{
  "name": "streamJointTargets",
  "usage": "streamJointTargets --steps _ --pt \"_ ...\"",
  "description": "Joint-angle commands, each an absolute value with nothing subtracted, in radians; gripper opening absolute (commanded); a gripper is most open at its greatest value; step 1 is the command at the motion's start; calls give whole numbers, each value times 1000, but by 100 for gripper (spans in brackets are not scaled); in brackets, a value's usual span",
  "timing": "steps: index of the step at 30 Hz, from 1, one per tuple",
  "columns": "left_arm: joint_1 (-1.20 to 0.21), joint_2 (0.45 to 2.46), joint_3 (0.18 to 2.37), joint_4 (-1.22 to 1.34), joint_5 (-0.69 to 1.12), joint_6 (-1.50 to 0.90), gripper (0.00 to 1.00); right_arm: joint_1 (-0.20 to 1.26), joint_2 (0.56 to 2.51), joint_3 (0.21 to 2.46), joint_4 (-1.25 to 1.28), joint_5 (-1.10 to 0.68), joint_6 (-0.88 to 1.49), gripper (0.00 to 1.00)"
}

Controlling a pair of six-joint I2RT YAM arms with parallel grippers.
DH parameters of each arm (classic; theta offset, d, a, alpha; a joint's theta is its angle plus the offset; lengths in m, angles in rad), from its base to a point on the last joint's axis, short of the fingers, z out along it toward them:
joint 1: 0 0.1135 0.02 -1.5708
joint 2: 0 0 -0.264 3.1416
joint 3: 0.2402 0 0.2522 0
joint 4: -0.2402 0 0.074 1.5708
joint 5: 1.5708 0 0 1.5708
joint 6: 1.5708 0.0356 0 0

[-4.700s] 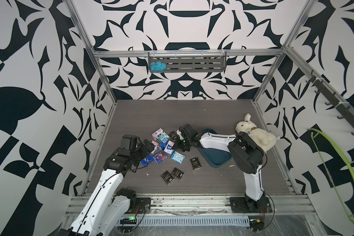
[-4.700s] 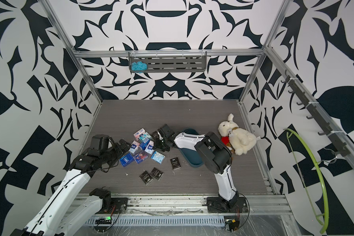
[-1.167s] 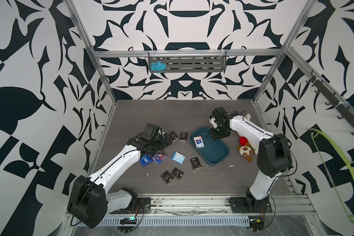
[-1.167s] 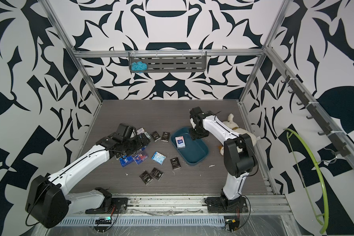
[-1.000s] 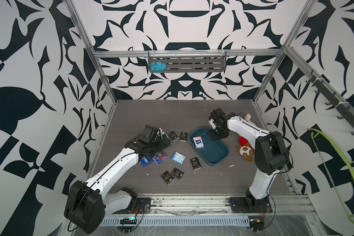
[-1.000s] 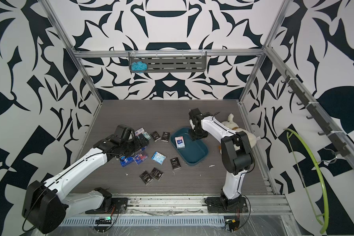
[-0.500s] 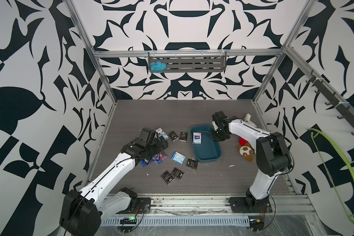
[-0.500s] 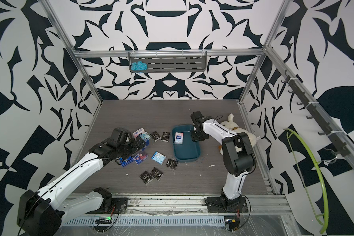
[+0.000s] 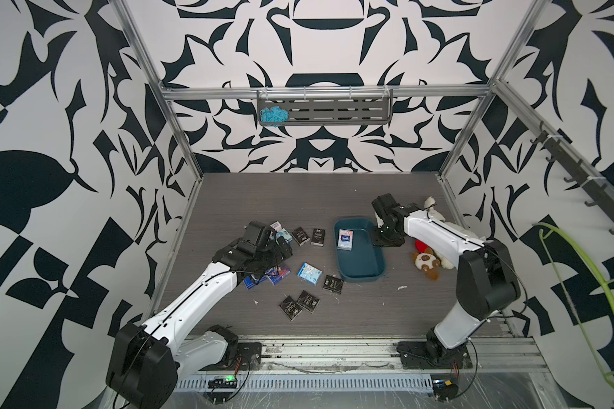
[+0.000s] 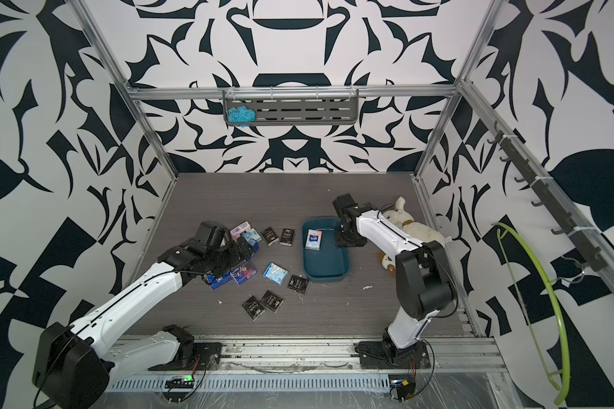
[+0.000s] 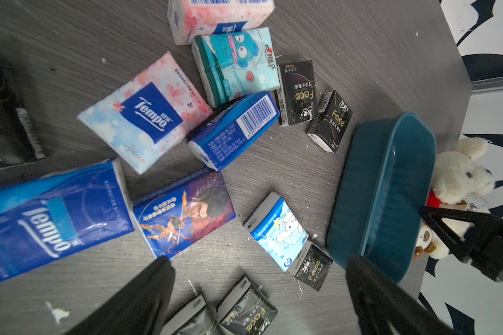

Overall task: Put the pocket tissues into the storage box
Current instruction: Adjust the storage box at the center of the board, then pick up the pocket tissues from the center of the board.

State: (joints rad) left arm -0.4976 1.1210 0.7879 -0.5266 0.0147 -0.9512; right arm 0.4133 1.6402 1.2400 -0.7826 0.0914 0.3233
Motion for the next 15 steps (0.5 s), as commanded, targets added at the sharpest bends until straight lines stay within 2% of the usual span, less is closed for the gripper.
streamJointTargets --steps 1,4,9,15 --pt "-500 1109 737 -560 8 -1011 99 523 1560 1289 -821 58 293 57" --pt "-499 1099 725 -626 -26 -1051 99 651 1548 1291 -804 3 301 59" --pt "-497 1093 741 -702 -77 -994 99 869 1611 1306 -714 14 334 64" --pt "-376 1131 763 -731 14 -854 99 992 1793 1404 -683 -7 313 69"
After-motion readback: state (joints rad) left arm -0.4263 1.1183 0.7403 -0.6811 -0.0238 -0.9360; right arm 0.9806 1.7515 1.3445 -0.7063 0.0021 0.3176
